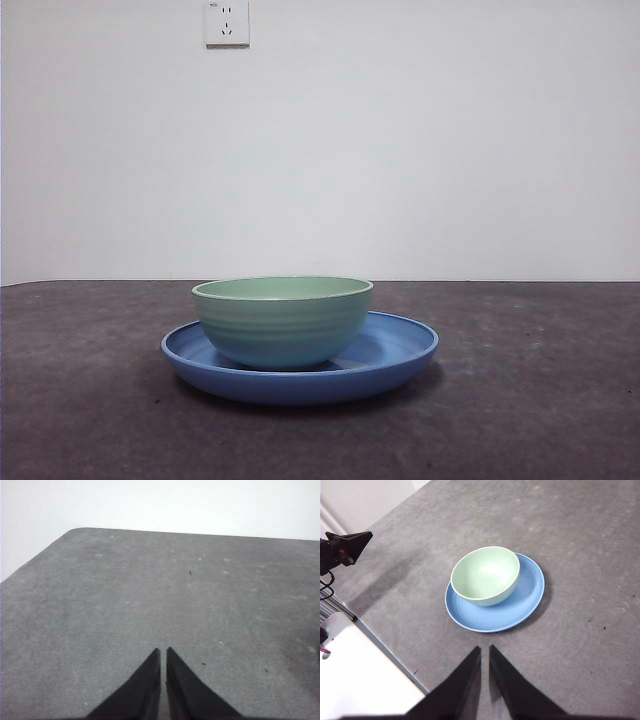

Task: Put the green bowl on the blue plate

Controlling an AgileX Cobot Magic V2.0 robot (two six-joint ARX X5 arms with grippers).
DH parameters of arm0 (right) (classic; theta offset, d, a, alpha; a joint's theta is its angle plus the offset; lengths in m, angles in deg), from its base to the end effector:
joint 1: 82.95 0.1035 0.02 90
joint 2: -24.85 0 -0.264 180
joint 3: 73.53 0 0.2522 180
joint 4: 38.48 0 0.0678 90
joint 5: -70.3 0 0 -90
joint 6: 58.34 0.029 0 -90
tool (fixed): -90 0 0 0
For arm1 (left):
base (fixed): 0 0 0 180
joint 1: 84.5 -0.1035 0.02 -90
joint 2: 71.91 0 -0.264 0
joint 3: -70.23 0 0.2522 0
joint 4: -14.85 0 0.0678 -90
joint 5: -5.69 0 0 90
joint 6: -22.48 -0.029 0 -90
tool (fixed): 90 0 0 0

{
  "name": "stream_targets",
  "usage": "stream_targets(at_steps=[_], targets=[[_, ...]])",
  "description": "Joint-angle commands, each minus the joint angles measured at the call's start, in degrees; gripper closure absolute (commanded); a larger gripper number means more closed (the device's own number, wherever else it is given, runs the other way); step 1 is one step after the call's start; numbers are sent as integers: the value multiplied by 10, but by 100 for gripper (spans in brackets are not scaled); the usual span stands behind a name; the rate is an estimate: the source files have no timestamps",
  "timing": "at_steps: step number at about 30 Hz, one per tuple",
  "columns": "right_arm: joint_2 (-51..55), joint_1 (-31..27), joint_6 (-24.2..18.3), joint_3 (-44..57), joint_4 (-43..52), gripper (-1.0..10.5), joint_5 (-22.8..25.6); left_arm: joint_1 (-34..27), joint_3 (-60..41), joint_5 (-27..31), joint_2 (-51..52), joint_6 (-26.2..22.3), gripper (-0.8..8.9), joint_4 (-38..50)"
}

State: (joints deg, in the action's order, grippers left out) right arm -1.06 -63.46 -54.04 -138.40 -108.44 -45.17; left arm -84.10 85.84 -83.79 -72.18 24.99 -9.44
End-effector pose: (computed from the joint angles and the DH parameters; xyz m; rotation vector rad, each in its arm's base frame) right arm 0.0516 0.0315 0.3290 0.0983 0.5827 0.7440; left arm 0.0948 -0.0004 0.1564 -0.0425 0.1561 0.0055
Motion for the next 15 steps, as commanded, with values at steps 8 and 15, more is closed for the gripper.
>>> stream_targets(at_steps=[8,15], targets=[[18,-15,2,-5,6,923,-2,0,-12,2,1,-3,794,-3],[72,-131,-68,51,119,923,5,0,-12,2,1,-3,794,-3]])
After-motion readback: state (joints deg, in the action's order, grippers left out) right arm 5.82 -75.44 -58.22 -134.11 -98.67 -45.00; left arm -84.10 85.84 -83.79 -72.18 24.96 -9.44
